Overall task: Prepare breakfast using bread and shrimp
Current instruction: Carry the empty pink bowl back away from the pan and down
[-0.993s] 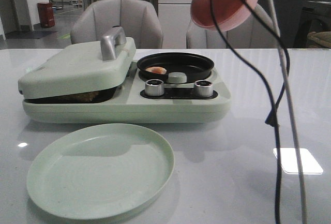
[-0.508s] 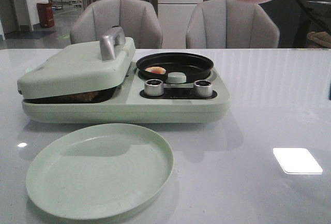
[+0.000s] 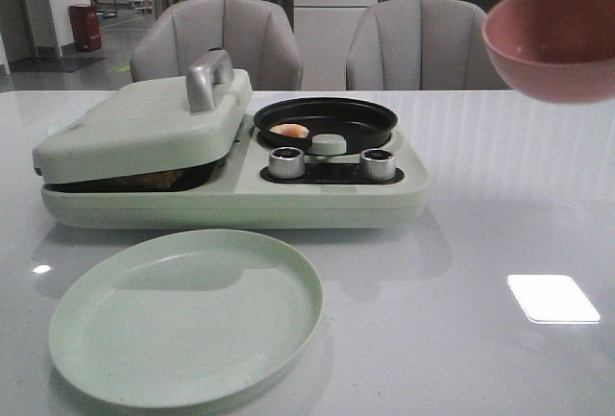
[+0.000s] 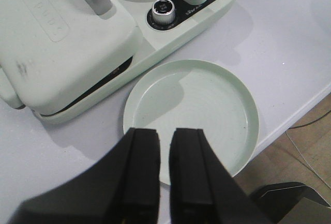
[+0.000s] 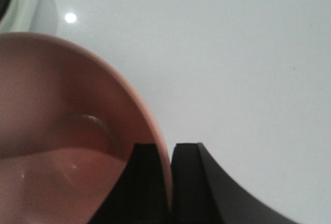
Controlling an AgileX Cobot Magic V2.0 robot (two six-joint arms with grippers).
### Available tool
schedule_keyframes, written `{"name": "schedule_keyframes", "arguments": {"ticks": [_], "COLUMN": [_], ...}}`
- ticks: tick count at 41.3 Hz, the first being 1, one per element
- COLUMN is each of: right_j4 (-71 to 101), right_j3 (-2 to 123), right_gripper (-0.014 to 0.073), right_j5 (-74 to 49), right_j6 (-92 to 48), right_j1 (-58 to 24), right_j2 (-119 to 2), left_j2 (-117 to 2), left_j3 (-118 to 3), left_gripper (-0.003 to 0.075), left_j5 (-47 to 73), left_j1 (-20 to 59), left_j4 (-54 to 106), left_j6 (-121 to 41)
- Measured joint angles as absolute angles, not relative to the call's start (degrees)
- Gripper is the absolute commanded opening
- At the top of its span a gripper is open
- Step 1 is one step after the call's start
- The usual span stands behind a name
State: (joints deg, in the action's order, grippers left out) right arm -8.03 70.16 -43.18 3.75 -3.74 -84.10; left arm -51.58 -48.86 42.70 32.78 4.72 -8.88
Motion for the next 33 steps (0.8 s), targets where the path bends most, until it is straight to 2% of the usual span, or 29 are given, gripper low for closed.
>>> {"name": "schedule_keyframes", "arguments": {"ticks": [13, 33], "right_j4": [3.8, 8.3], "right_j3": [58.8, 58.8], "right_gripper": [0.0015, 0.0015], "right_j5": [-36.1, -33.2], "right_j6": [-2.8, -4.1], "right_j1": [3.2, 4.0], "right_j2": [-84.8, -97.0], "left_j2": [-51.6, -51.6], "left_j3": [-48.9, -48.9], "left_gripper": [0.0165, 0.0165], "left_j5": [42.7, 42.7], "left_j1": [32.8, 32.8], "left_j4": [4.7, 4.7], "left_j6": [-8.9, -8.9]}}
